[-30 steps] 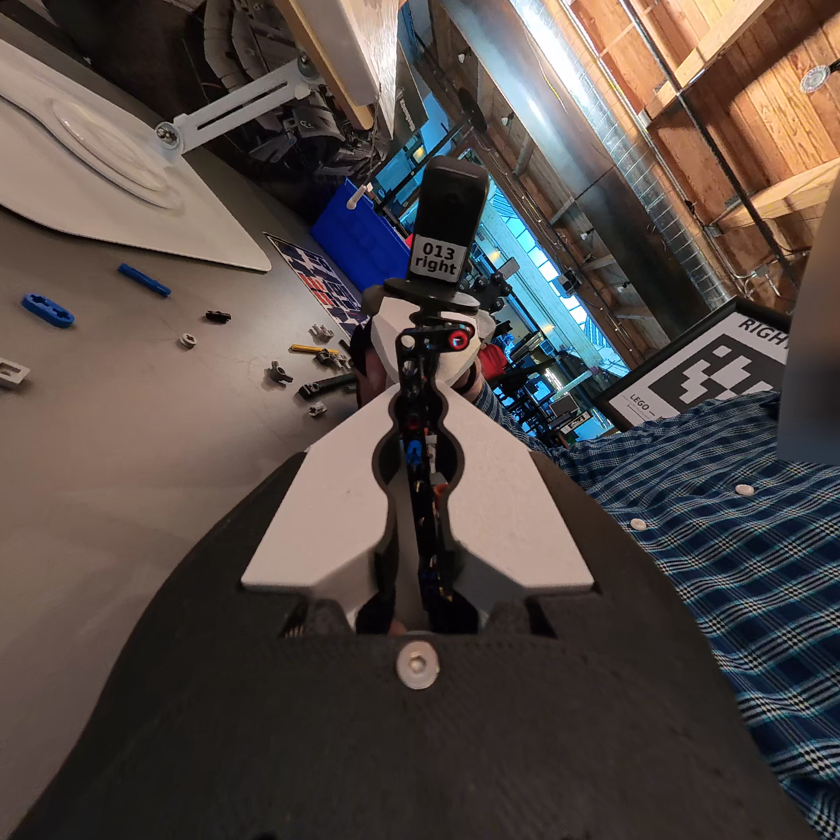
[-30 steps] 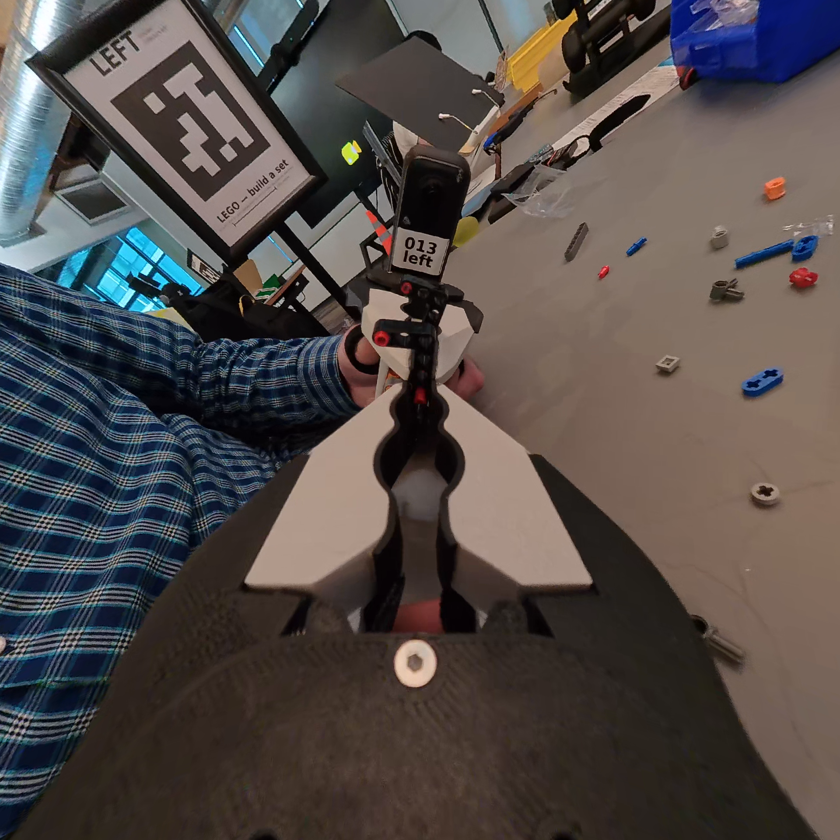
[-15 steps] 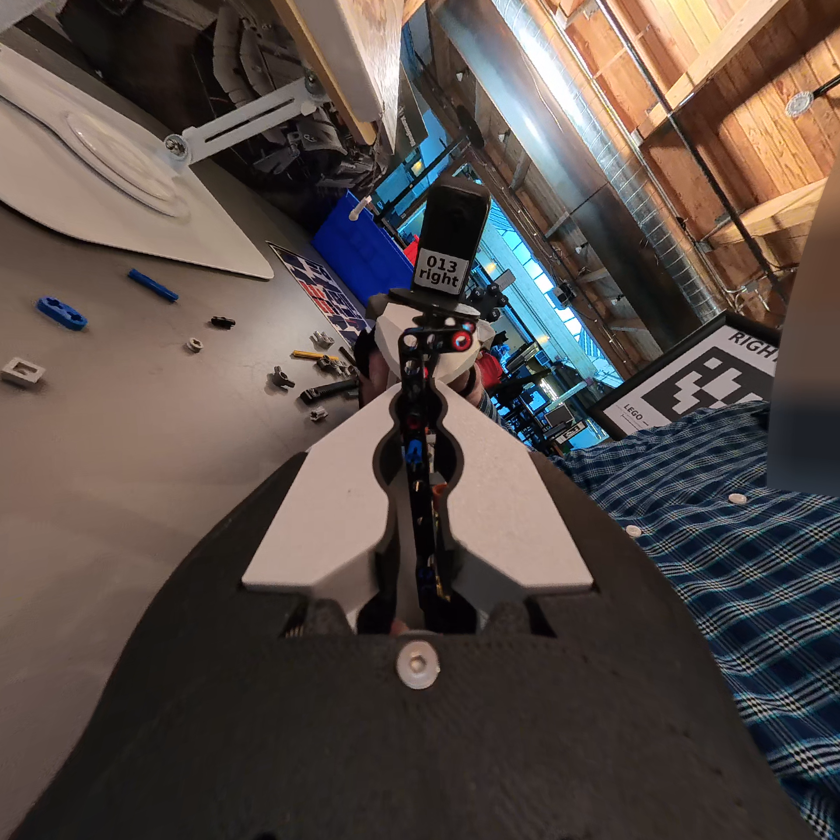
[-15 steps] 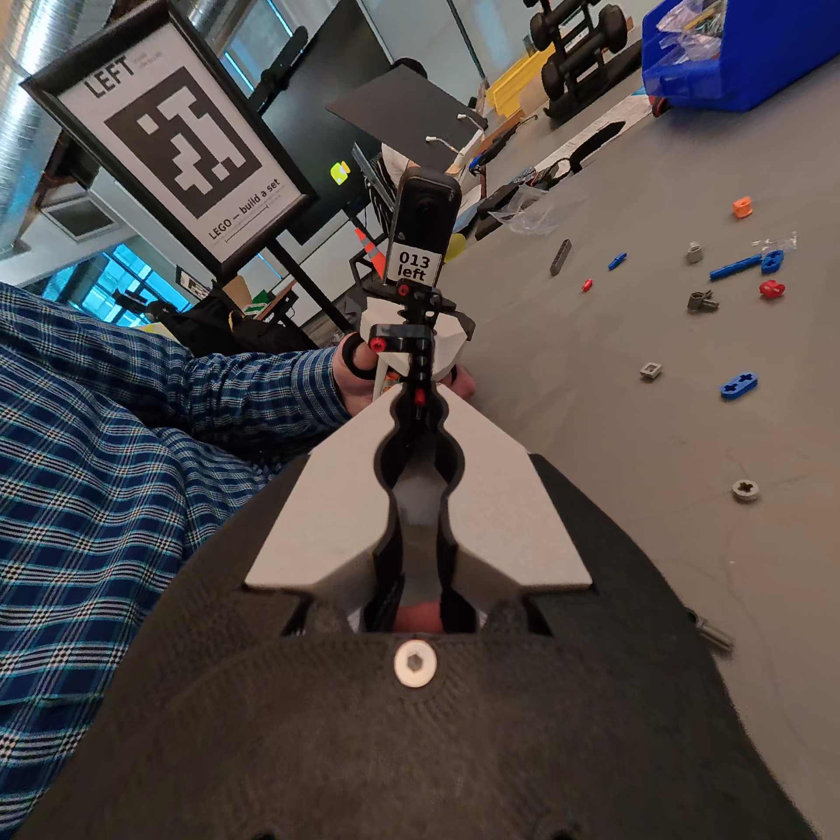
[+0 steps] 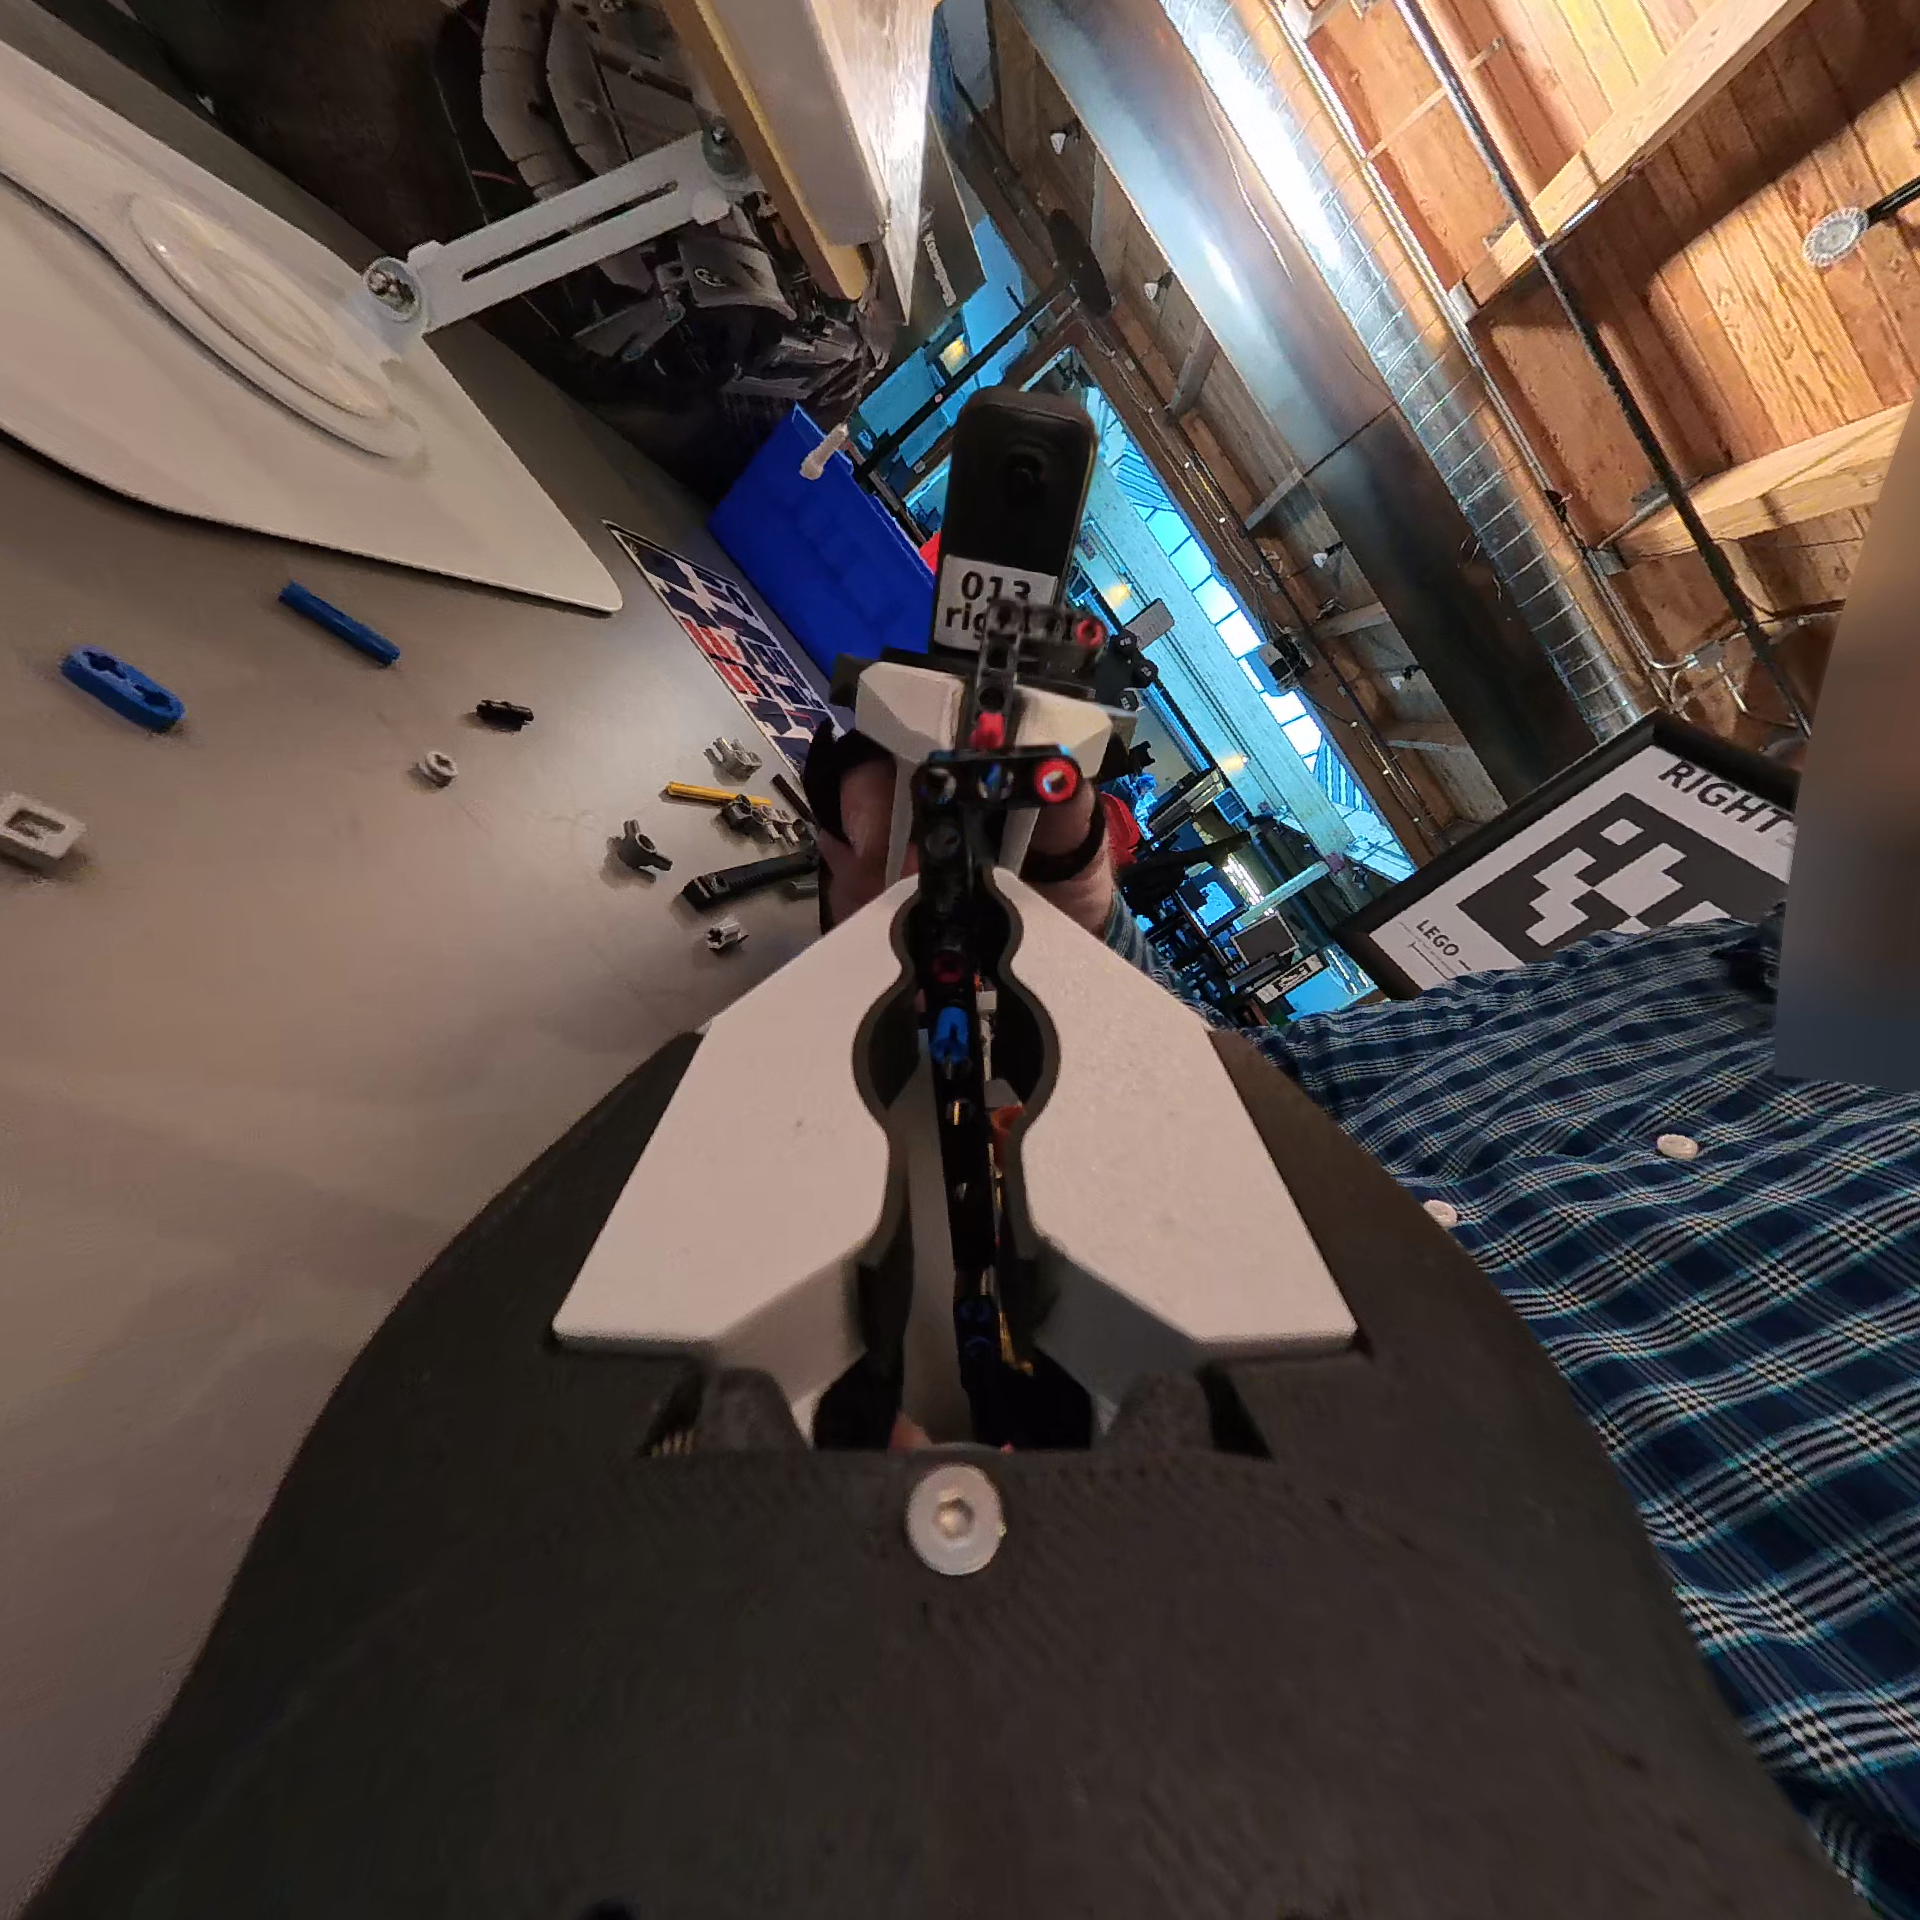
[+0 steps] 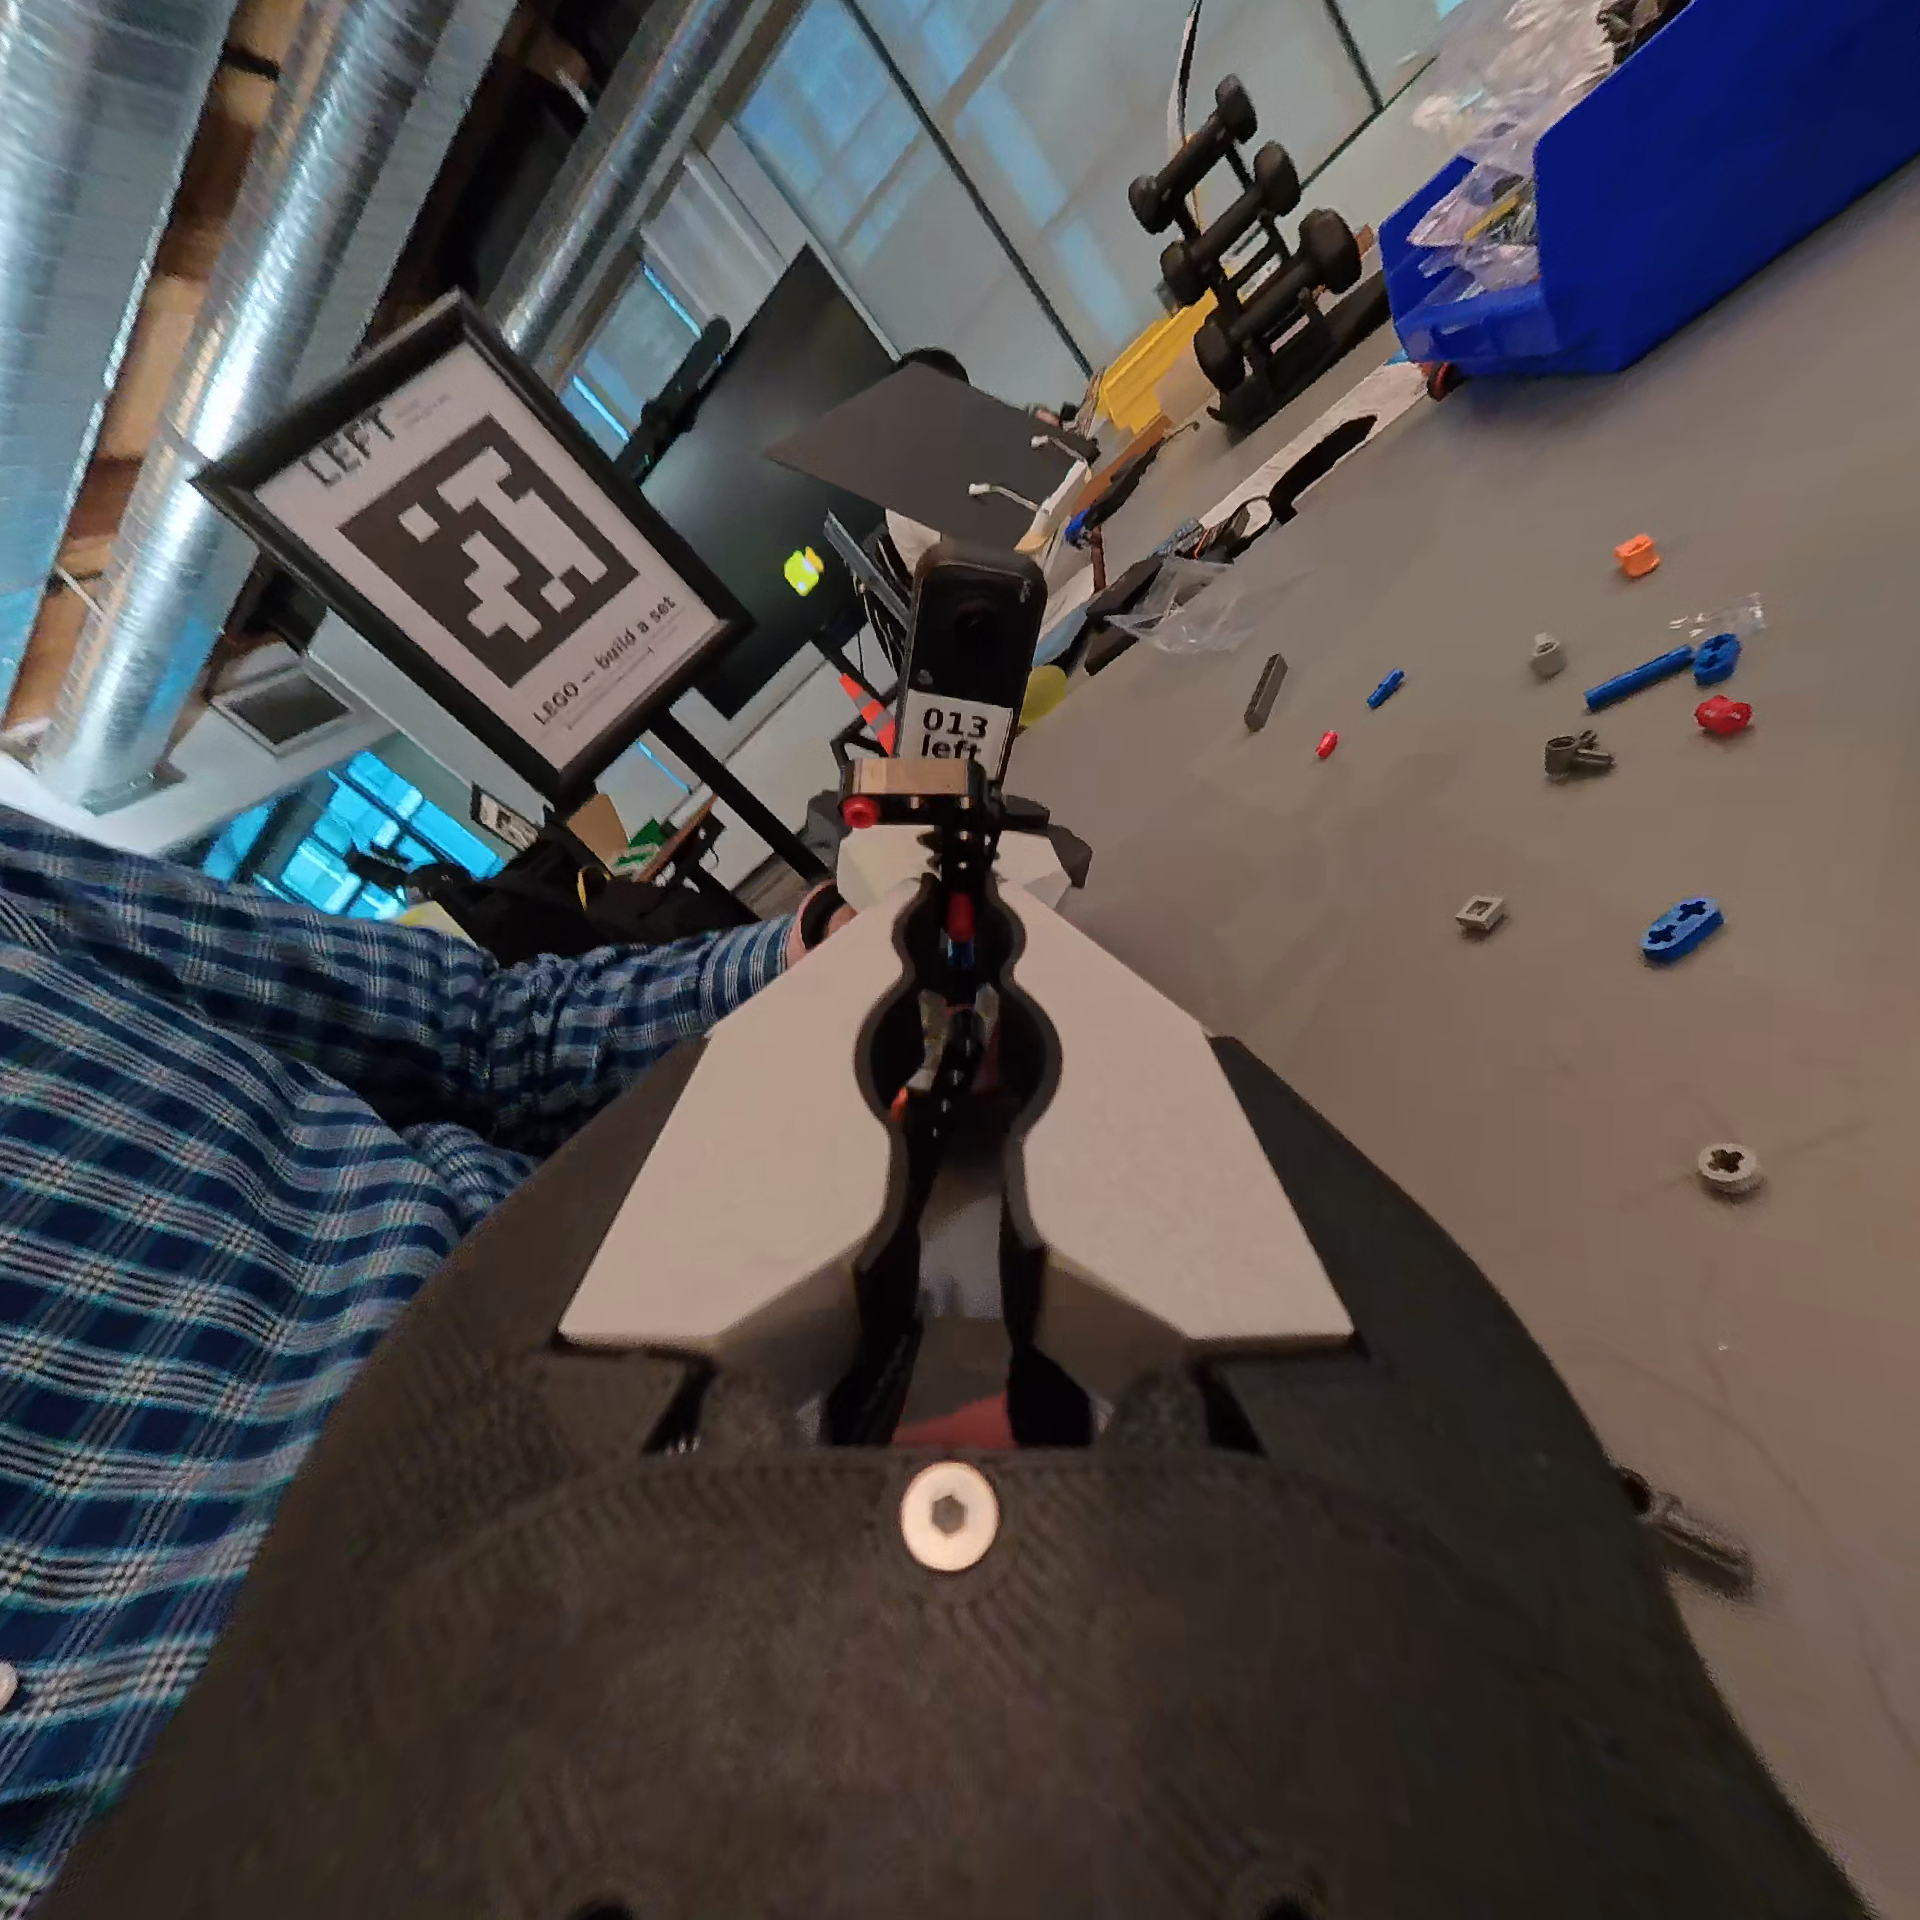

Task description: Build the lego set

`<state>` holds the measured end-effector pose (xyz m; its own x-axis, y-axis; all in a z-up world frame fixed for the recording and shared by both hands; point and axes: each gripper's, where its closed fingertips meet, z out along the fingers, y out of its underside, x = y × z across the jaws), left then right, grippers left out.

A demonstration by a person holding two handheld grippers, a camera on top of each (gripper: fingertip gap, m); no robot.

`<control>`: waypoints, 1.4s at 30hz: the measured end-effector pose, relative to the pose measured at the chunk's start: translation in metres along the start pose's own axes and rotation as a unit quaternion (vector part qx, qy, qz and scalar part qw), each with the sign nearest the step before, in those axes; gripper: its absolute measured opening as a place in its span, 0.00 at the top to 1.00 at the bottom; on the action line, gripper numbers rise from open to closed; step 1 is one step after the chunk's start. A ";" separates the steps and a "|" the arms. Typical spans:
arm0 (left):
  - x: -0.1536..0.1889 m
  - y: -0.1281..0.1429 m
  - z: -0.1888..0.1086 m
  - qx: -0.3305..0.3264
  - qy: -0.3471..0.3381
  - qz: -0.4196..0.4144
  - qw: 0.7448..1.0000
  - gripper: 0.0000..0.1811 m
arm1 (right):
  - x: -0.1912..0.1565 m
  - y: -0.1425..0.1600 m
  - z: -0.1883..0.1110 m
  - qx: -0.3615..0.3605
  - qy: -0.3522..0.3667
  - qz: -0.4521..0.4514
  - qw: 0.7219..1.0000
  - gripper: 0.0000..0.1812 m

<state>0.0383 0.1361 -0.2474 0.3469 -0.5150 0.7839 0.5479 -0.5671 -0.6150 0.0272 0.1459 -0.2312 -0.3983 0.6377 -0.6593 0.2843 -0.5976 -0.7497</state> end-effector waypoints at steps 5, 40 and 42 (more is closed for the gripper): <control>-0.018 0.002 -0.001 -0.029 -0.051 -0.004 0.998 0.94 | 0.007 -0.017 -0.004 0.047 -0.008 0.052 0.998 0.97; -0.074 0.036 -0.030 -0.290 -0.326 0.174 0.883 0.52 | 0.027 -0.008 -0.015 0.003 0.054 0.024 0.998 0.97; -0.074 0.034 -0.031 -0.298 -0.335 0.191 0.873 0.52 | 0.028 -0.007 -0.015 0.000 0.057 0.021 0.998 0.97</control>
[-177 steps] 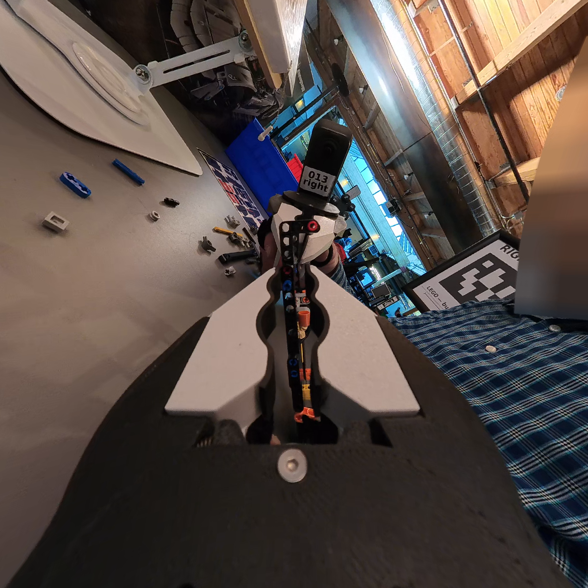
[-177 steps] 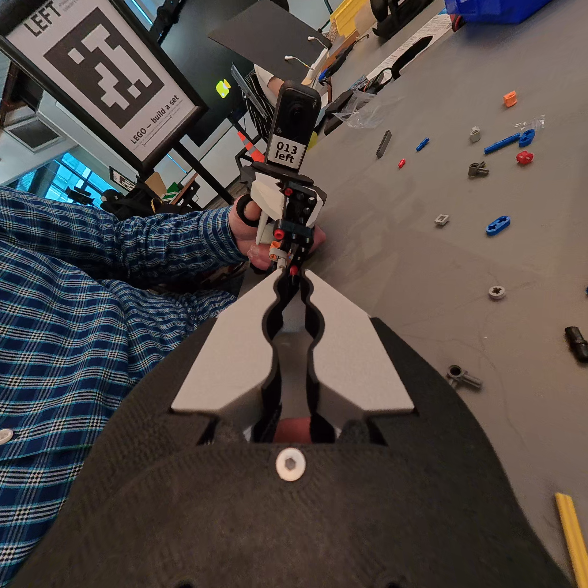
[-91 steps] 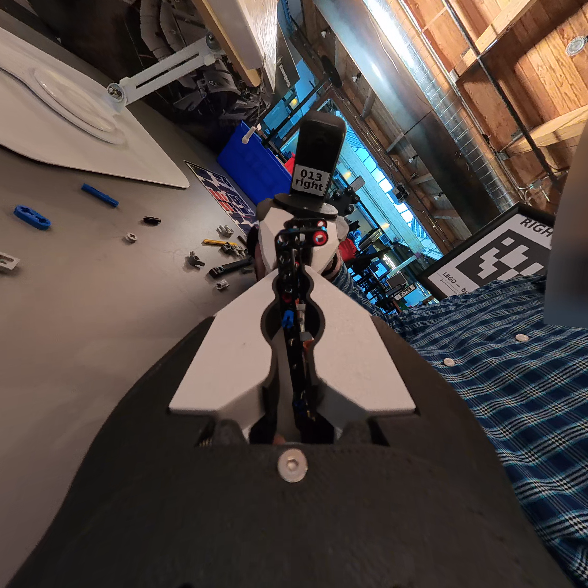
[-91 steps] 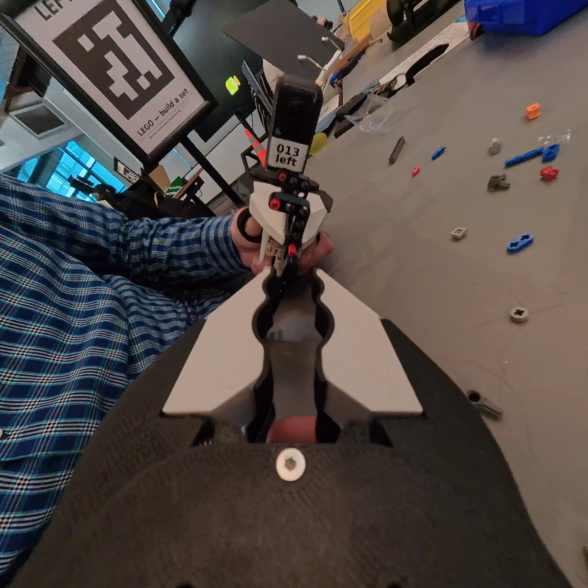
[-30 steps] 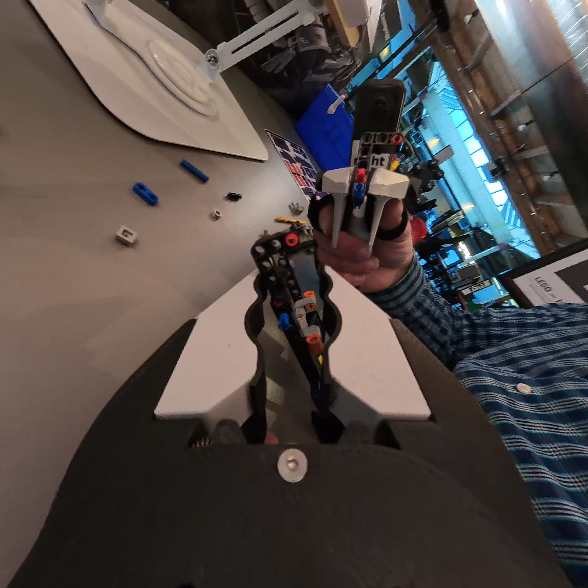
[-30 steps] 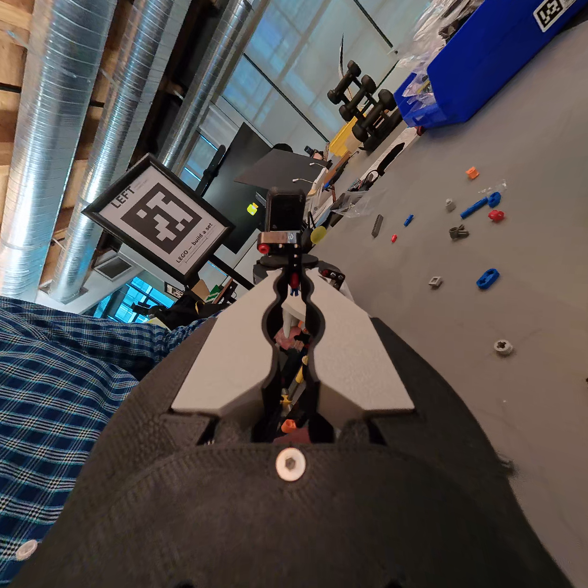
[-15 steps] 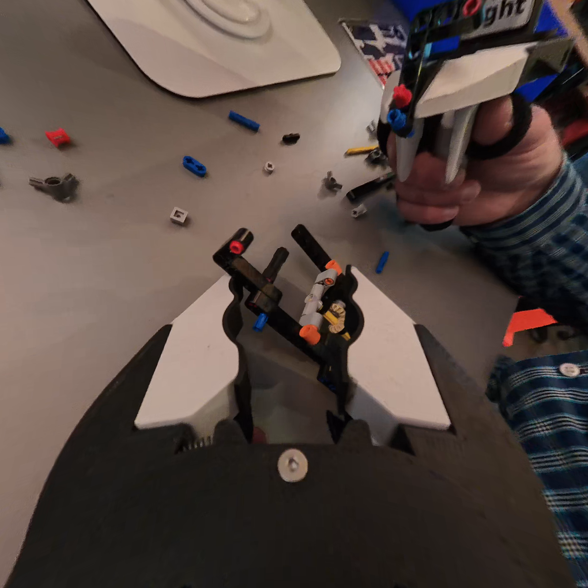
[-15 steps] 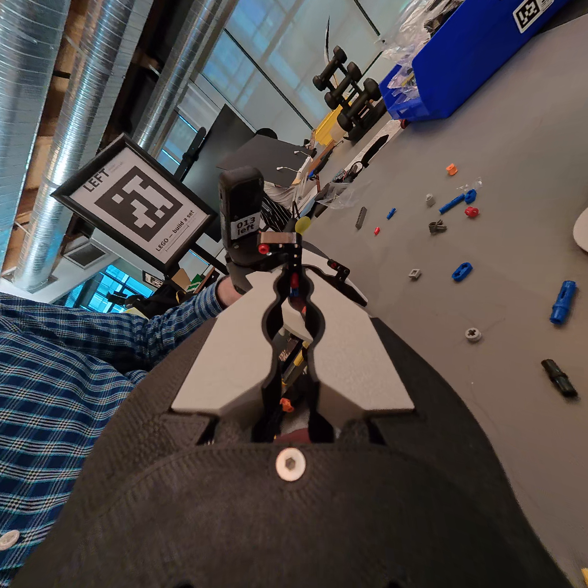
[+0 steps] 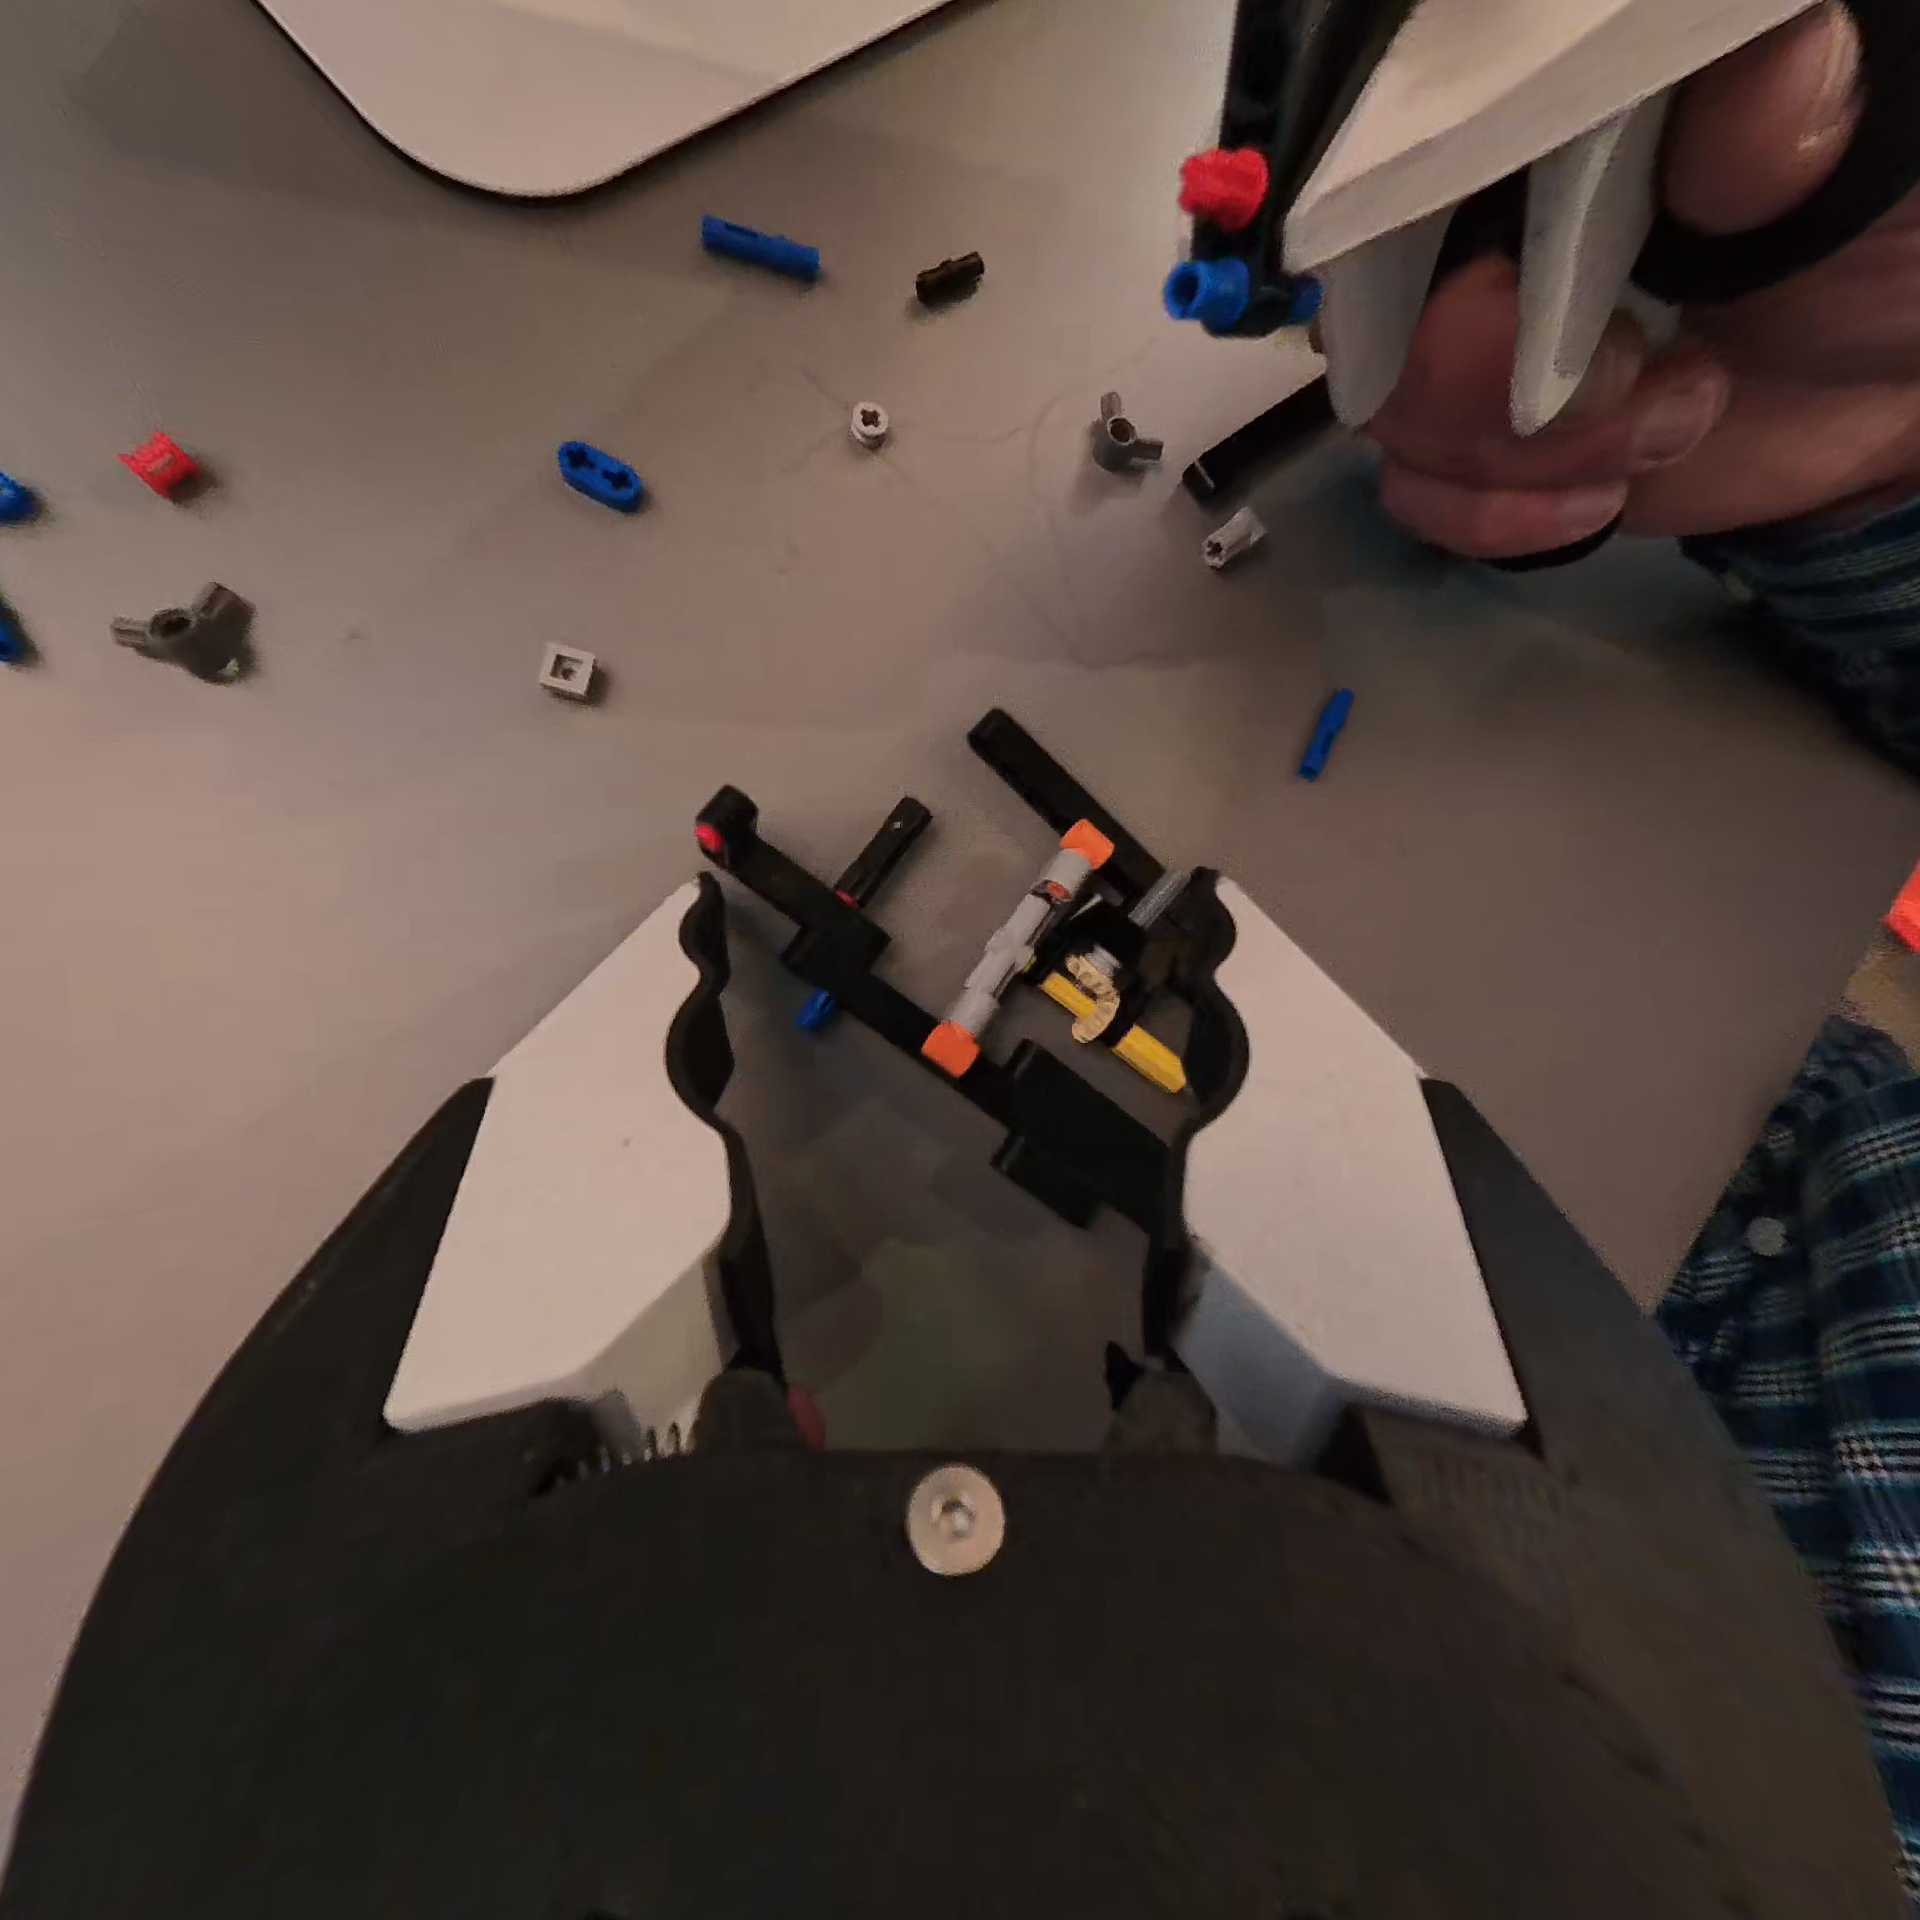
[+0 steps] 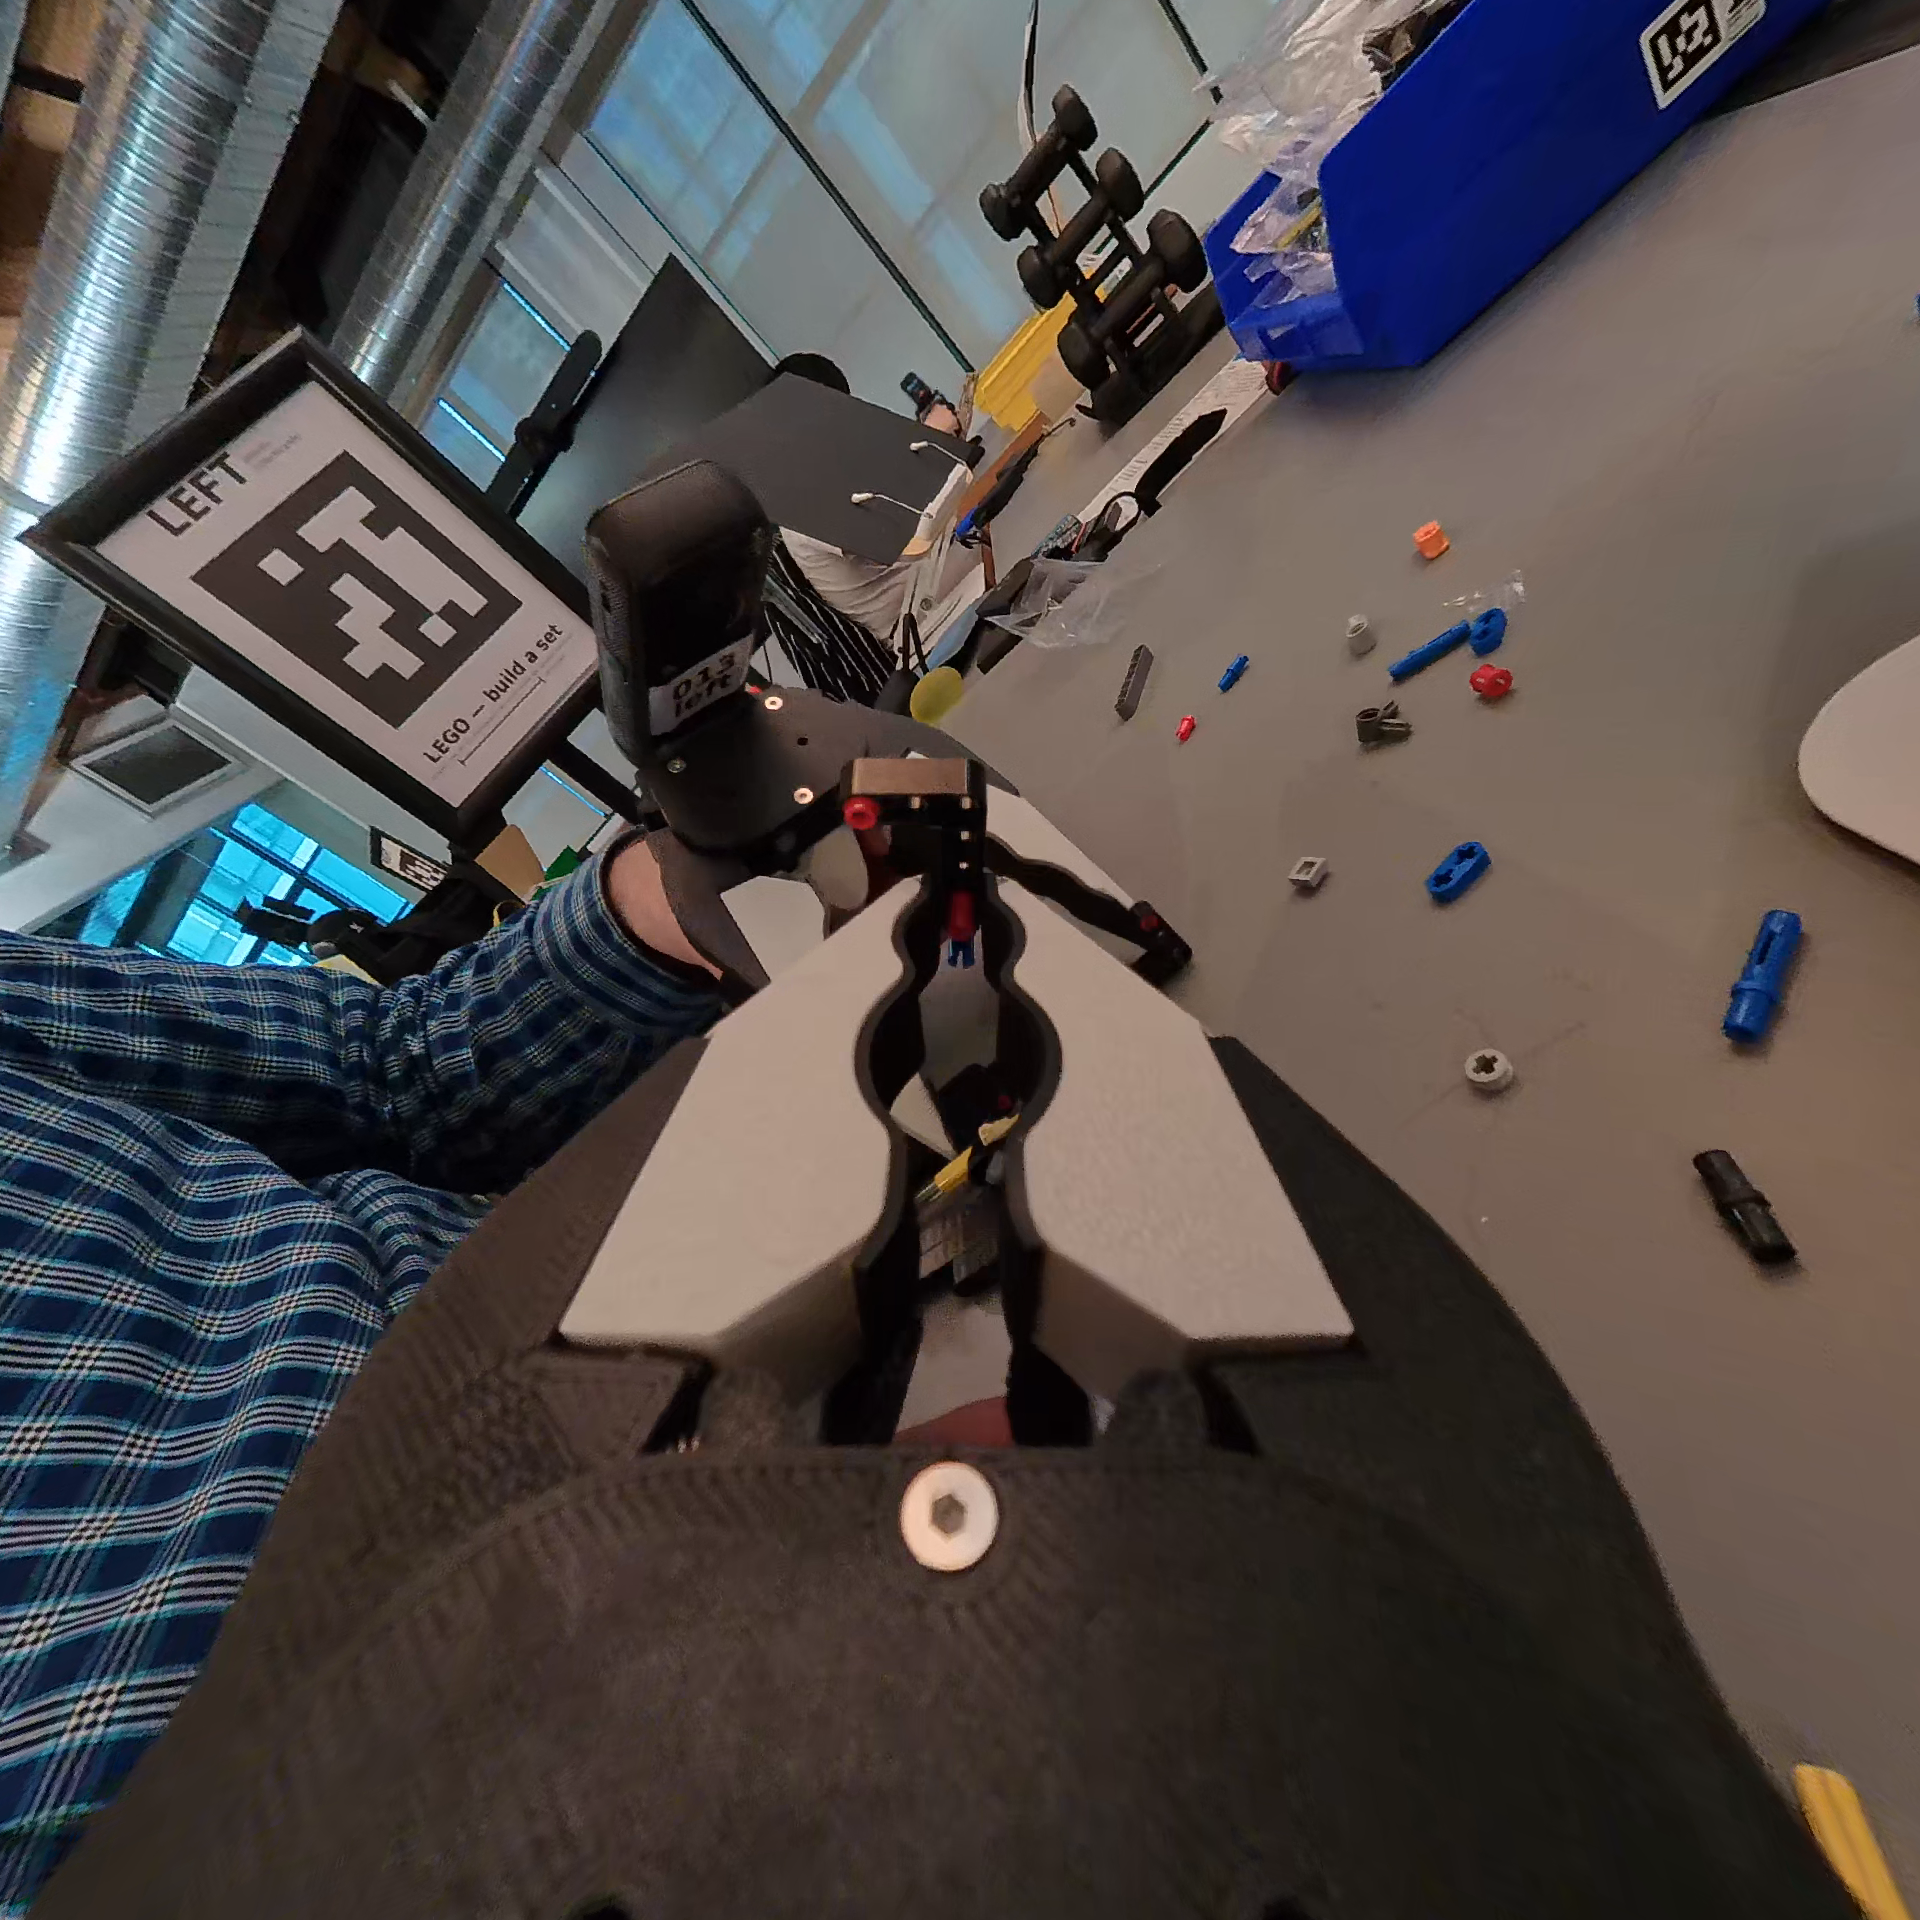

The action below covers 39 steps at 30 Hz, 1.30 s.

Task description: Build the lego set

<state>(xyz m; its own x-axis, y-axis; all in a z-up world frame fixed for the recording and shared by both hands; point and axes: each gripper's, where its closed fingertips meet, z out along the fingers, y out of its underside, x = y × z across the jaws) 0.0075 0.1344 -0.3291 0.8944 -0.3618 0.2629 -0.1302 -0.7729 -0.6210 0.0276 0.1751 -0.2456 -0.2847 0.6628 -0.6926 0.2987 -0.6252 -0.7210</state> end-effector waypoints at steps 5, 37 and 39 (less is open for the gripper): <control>-0.012 -0.015 -0.018 0.044 -0.039 0.016 0.998 0.58 | -0.003 -0.001 0.000 -0.002 -0.003 -0.005 1.000 0.97; 0.066 -0.085 -0.066 0.278 0.207 -0.030 0.938 0.97 | -0.054 -0.001 0.001 -0.043 -0.126 -0.006 0.991 0.97; 0.067 -0.085 -0.067 0.284 0.207 -0.028 0.936 0.98 | -0.056 0.000 0.000 -0.046 -0.121 -0.018 0.991 0.98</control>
<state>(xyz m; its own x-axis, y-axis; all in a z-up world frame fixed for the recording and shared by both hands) 0.0503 0.1408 -0.2092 0.6352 -0.5907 0.4976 0.2664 -0.4372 -0.8590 0.0436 0.1382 -0.2073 -0.5032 0.5598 -0.6584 0.3626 -0.5548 -0.7488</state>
